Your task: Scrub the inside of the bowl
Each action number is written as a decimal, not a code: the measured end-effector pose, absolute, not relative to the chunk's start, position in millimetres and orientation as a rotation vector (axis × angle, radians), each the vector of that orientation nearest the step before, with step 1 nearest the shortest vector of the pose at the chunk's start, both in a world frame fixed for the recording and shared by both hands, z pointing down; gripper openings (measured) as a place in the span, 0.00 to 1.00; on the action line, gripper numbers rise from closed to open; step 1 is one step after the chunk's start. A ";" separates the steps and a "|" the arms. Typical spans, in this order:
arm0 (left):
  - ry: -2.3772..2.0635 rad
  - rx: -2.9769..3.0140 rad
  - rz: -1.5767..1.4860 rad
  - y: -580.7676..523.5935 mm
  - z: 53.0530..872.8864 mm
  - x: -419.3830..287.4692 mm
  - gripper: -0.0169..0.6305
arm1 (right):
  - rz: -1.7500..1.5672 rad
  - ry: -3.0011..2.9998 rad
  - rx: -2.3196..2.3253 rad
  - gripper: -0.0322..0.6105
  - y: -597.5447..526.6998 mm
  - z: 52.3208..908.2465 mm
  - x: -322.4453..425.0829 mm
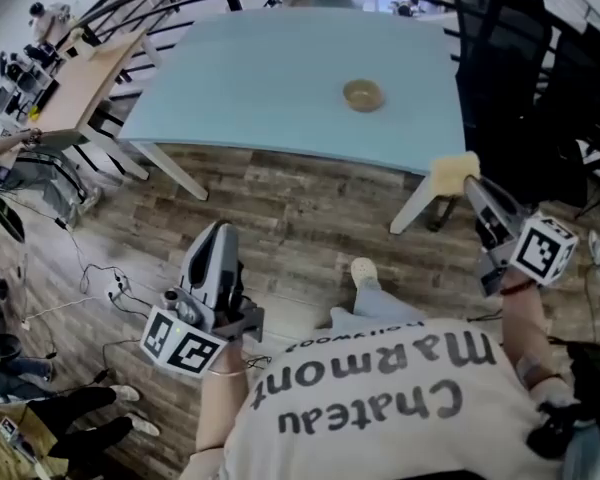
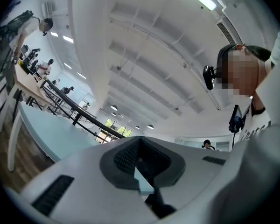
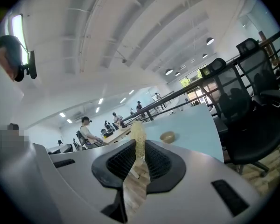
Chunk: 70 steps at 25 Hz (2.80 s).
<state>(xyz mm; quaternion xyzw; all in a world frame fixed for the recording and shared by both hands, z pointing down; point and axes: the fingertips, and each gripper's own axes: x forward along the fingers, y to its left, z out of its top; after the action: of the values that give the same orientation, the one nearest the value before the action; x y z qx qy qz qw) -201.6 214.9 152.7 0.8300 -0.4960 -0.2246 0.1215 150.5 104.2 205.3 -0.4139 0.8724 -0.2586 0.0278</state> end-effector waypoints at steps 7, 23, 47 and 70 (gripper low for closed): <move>-1.340 2.425 -0.675 184.0 150.1 -187.2 0.03 | -0.888 2.680 -1.195 0.16 74.6 213.7 149.8; -1.524 2.455 -0.653 28.8 163.8 -220.0 0.03 | -1.051 2.672 -0.982 0.16 -122.2 263.9 91.5; -1.556 2.287 -0.404 -123.9 241.0 -202.5 0.03 | -1.269 2.810 -0.906 0.16 -230.2 356.5 67.9; -0.897 1.943 0.189 -253.7 493.1 -91.1 0.28 | -1.245 2.904 -1.046 0.16 -289.3 460.8 29.0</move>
<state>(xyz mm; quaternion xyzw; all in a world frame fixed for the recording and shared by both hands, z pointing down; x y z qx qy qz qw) -91.1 -253.7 493.1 0.7952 -0.3671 0.0772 0.4764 29.0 -289.3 460.8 -0.3130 0.8687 -0.3724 -0.0932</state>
